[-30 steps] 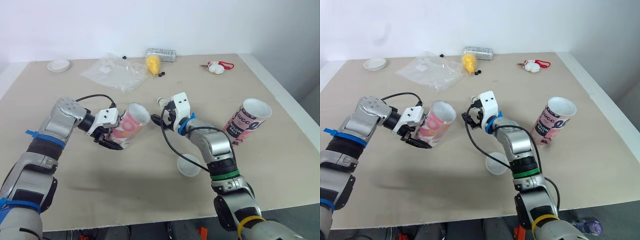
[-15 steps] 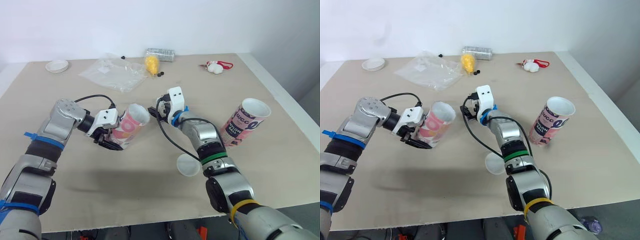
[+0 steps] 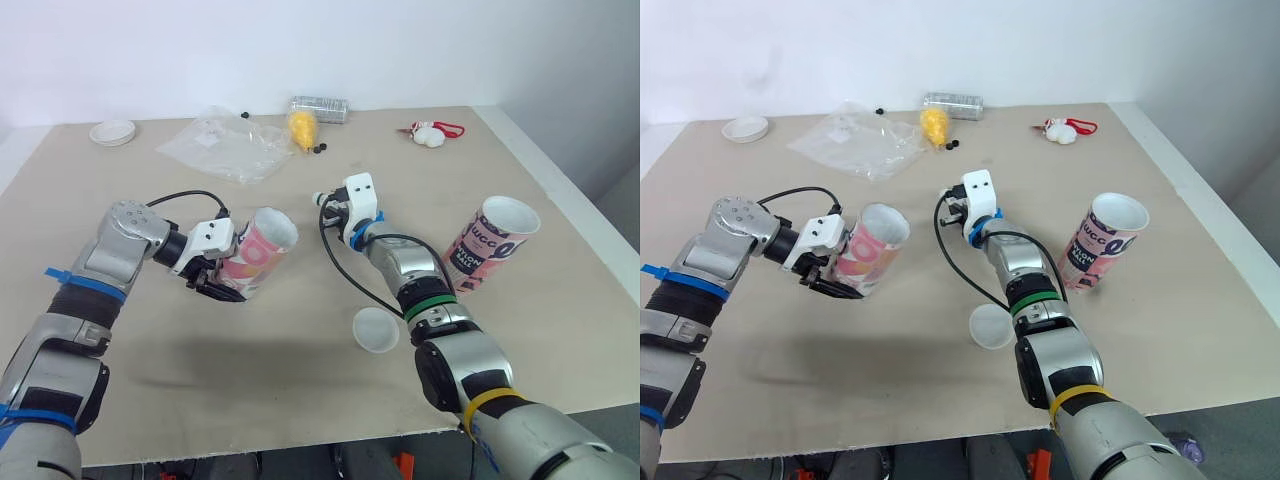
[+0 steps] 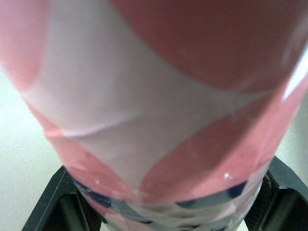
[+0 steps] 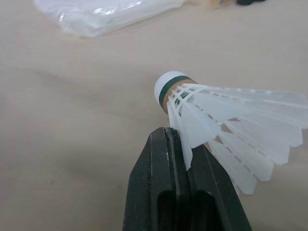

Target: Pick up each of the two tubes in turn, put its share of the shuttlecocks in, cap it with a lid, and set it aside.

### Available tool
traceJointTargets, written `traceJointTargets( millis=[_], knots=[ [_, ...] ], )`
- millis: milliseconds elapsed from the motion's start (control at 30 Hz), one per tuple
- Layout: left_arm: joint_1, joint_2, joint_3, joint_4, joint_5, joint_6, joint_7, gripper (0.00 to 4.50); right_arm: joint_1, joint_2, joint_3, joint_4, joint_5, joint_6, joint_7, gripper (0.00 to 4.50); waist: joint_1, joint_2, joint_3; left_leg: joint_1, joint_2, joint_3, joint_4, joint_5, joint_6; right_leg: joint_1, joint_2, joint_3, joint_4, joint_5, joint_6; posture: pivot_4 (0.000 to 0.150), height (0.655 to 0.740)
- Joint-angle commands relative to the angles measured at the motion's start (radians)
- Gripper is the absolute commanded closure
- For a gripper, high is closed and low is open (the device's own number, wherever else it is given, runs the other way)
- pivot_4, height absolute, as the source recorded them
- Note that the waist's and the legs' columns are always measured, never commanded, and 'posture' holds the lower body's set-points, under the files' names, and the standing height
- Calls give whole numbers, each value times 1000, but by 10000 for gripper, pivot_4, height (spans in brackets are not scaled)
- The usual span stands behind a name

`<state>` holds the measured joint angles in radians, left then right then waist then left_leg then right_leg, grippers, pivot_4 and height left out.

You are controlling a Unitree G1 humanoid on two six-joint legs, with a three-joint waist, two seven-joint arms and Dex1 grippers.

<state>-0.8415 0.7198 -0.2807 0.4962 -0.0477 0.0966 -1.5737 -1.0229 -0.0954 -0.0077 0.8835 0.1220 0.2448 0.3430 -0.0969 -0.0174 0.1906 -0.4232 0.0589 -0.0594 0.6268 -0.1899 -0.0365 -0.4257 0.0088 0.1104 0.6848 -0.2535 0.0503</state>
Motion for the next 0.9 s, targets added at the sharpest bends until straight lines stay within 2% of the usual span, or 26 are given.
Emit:
traceJointTargets(
  millis=[33, 167, 233, 333, 467, 633, 900],
  knots=[
    [-12, -1, 13, -15, -4, 2, 5, 14513, -10, -32, 20, -92, -23, -39, 50, 44383, 0, 0, 0, 0, 0, 0, 0, 0, 0, 0, 0, 0, 0, 0, 0, 1500, 7400],
    [-27, -14, 8, -9, -4, 5, 1, 14513, 44, -129, 82, -318, -76, -61, 146, 44383, 1, 0, 0, 0, 0, 0, 0, 0, 0, 0, 0, 0, 0, 0, 0, 1500, 7400],
    [-40, -26, 4, -5, -5, 15, -8, 14513, 78, -292, 115, -560, -102, -125, 306, 44383, 12, 3, 2, -1, -1, 0, 0, 0, 0, 0, -1, 0, -1, -1, 1, 1500, 7400],
    [-53, -41, -1, -3, -7, 31, -22, 14513, 108, -497, 130, -810, -62, -213, 540, 44383, 17, 4, 3, -2, -4, 0, 0, 0, 0, -1, -3, 0, -2, -2, 3, 1500, 7400],
    [-75, -63, -4, 7, -8, 49, -27, 14513, 145, -673, 159, -986, 23, -262, 796, 44383, 14, 4, 3, -1, -3, 0, -2, -2, 3, 0, -2, 0, -3, -4, 2, 1500, 7400],
    [-91, -94, -9, 17, -6, 51, -22, 14513, 128, -675, 186, -1058, 35, -264, 845, 44383, 6, 4, 3, 1, -3, 1, 0, -2, 3, 1, -2, 1, -1, -2, 1, 1500, 7400],
    [-92, -112, -20, 14, 3, 49, -14, 14513, 89, -618, 246, -993, -27, -353, 865, 44383, 10, 4, 3, -1, -3, 1, 5, -1, 2, 1, -2, 1, -1, 0, 3, 1500, 7400]
  ],
)
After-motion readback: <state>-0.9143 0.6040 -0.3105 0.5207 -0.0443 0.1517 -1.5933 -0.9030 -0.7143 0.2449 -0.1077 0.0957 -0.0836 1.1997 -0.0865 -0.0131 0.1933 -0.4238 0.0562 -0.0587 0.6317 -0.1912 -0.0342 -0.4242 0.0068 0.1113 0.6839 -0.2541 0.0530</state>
